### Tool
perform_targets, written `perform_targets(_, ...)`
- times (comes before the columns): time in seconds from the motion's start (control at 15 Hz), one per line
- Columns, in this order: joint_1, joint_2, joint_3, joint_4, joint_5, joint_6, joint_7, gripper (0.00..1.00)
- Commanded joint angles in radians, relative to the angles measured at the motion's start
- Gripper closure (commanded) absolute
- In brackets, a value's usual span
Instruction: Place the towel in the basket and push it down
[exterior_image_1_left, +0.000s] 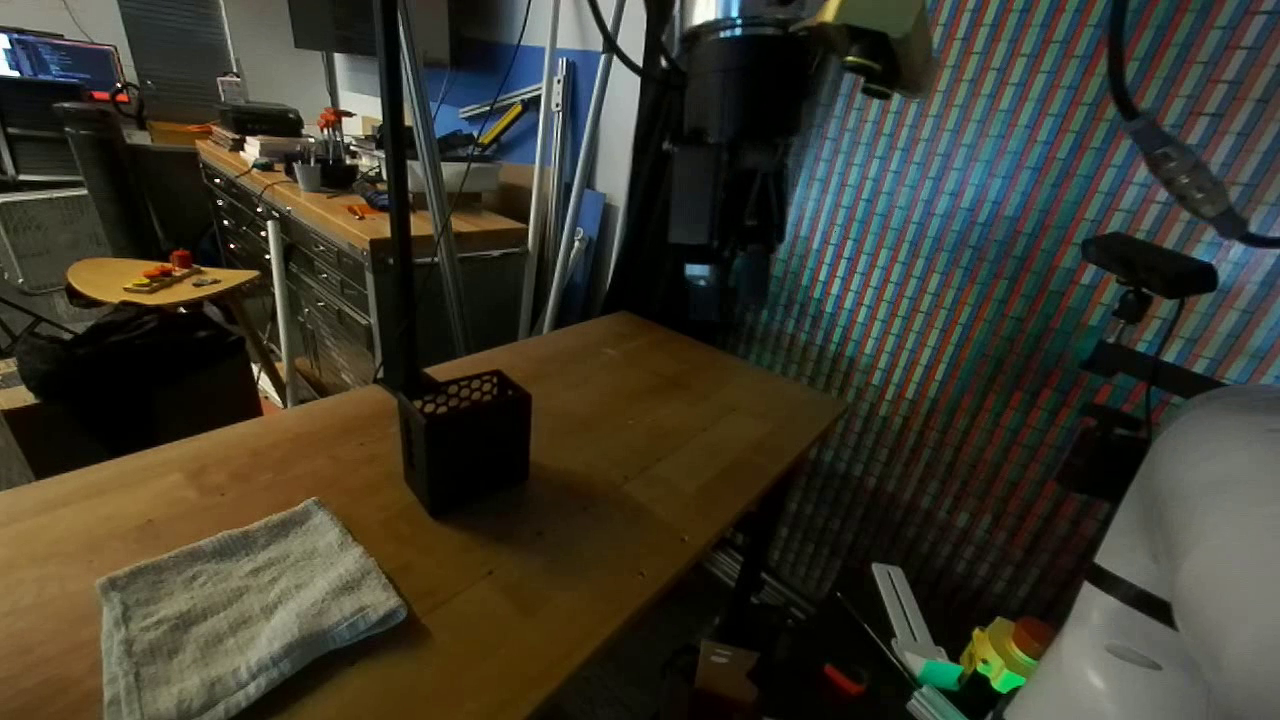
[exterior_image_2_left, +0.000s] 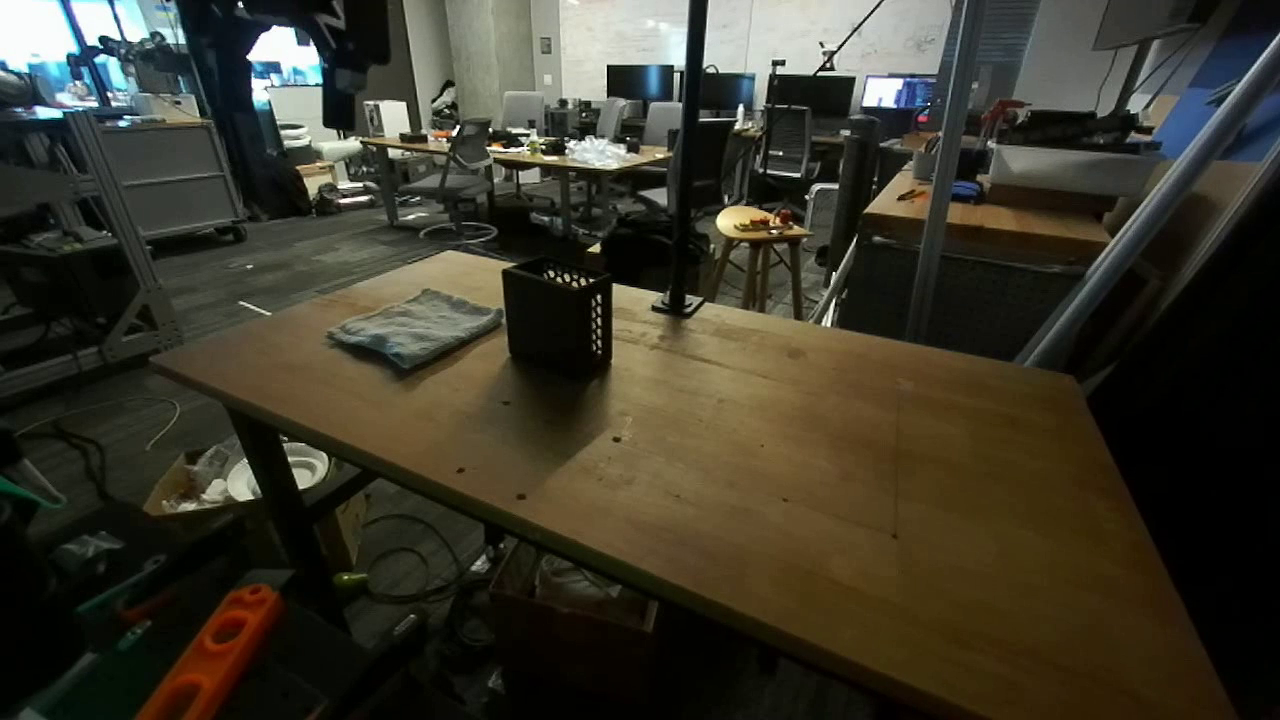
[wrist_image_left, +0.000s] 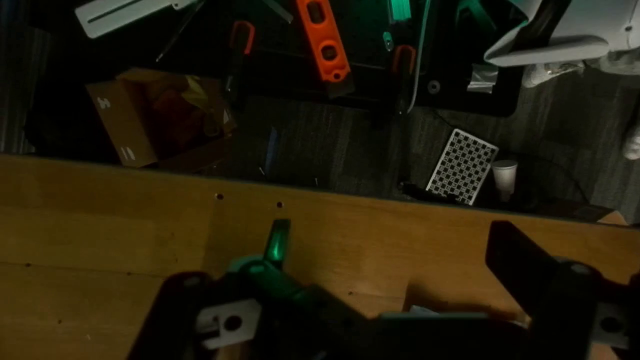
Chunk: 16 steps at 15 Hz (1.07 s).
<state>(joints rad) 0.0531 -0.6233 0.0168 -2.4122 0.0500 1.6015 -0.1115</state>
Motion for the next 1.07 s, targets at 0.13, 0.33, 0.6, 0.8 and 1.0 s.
perform_targets(0.13, 0.034, 0.255, 0.093, 0.215, 0.036, 0.085, 0.138, 0.0)
perform_targets(0.33, 0.046, 0.376, 0.133, 0.325, 0.016, 0.137, 0.191, 0.0)
perform_targets(0.6, 0.061, 0.531, 0.163, 0.468, -0.021, 0.191, 0.228, 0.0)
perform_targets(0.8, 0.077, 0.634, 0.169, 0.555, -0.052, 0.218, 0.232, 0.0)
perform_targets(1.0, 0.096, 0.721, 0.167, 0.624, -0.096, 0.237, 0.223, 0.0)
